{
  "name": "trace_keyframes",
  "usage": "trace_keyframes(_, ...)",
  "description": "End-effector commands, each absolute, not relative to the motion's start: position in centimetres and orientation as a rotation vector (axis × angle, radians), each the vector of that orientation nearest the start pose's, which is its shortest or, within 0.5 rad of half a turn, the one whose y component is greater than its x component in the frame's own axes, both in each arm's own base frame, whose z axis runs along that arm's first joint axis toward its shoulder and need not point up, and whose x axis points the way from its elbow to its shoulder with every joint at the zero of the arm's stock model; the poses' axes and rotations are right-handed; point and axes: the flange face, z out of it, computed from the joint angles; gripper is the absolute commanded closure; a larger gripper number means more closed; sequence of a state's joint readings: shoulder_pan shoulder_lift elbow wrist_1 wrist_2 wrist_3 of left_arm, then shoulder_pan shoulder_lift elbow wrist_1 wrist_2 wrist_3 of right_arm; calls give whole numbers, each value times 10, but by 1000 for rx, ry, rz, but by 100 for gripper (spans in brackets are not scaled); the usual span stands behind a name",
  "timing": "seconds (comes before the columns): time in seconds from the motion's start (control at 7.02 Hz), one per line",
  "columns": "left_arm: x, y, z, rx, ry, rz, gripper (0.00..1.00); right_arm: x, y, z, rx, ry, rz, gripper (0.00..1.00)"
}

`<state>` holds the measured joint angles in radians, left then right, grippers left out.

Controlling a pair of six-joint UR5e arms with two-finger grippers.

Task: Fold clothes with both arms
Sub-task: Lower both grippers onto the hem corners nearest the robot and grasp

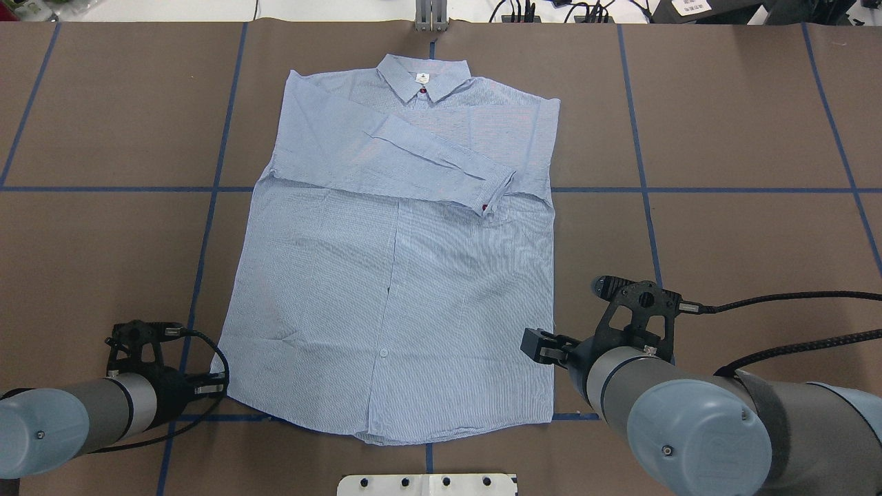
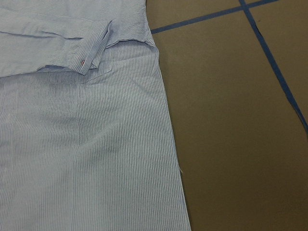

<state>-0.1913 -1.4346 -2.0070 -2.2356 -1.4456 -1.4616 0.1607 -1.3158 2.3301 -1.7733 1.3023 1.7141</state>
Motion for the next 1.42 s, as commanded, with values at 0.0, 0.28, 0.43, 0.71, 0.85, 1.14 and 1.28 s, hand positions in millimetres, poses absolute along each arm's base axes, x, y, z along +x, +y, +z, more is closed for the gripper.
trace_keyframes(0.0,415,-230,440,262,938,-138,100,-424,-223,245,262,-790,391,0)
trace_keyframes(0.28,416,-230,438,263,943,-138,100,-436,-192,263,285,-789,416,0)
trace_keyframes(0.43,417,-230,437,261,948,-136,100,-444,-175,265,294,-804,436,3)
trace_keyframes(0.71,417,-229,435,260,951,-136,100,-480,-151,289,330,-781,522,15)
trace_keyframes(0.85,417,-230,435,261,953,-137,100,-494,-147,297,315,-771,556,25)
trace_keyframes(1.14,417,-230,434,262,955,-136,100,-505,-132,304,302,-758,537,25)
trace_keyframes(1.28,417,-229,436,262,953,-136,100,-516,-127,306,301,-750,525,21)
